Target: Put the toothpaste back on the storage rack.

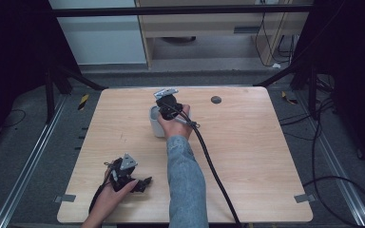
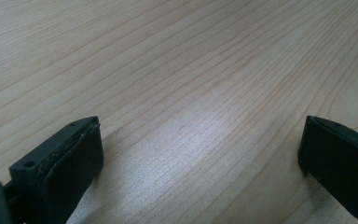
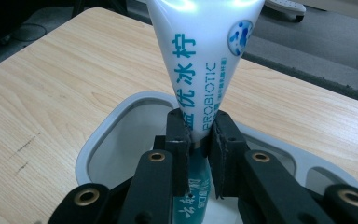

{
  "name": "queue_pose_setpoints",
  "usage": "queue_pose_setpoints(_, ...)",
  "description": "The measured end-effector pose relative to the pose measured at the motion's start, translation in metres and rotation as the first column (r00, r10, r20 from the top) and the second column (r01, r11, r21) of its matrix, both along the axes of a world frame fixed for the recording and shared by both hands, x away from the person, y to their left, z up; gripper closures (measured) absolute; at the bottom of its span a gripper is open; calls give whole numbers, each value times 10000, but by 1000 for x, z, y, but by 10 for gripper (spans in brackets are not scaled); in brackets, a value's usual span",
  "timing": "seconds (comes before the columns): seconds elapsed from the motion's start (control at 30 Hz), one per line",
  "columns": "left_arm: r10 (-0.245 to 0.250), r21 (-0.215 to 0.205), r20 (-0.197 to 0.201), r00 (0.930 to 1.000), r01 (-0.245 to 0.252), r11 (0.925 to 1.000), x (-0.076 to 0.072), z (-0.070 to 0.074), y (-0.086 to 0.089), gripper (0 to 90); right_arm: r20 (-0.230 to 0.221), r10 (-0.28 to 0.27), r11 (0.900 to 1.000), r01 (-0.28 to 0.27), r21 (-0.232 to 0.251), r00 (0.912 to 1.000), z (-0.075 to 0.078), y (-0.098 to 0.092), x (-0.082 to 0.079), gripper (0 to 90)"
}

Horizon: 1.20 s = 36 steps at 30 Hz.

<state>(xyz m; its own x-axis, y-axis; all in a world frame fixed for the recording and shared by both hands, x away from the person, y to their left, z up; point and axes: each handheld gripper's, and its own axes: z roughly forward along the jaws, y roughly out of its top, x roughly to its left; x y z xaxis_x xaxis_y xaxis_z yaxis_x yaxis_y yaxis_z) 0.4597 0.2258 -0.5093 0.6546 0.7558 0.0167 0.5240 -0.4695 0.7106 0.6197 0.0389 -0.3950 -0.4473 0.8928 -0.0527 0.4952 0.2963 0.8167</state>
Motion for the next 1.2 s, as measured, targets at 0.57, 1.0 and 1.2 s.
queue_pose_setpoints(0.57, -1, -1, 0, 10000, 1, 10000, 0, 0, 0, 0, -14, -2, 9999, 2, 123, 10000, 0, -1, 0, 778)
queue_pose_setpoints(1.0, -4, 2, 0, 10000, 4, 10000, 0, 0, 0, 0, 73, 145, 9996, -146, 229, 9999, 3, -2, -3, 742)
queue_pose_setpoints(1.2, 1, -3, 2, 10000, -1, 10000, 0, 0, 0, 0, 77, 314, 9995, -314, 86, 9995, 2, 0, -6, 729)
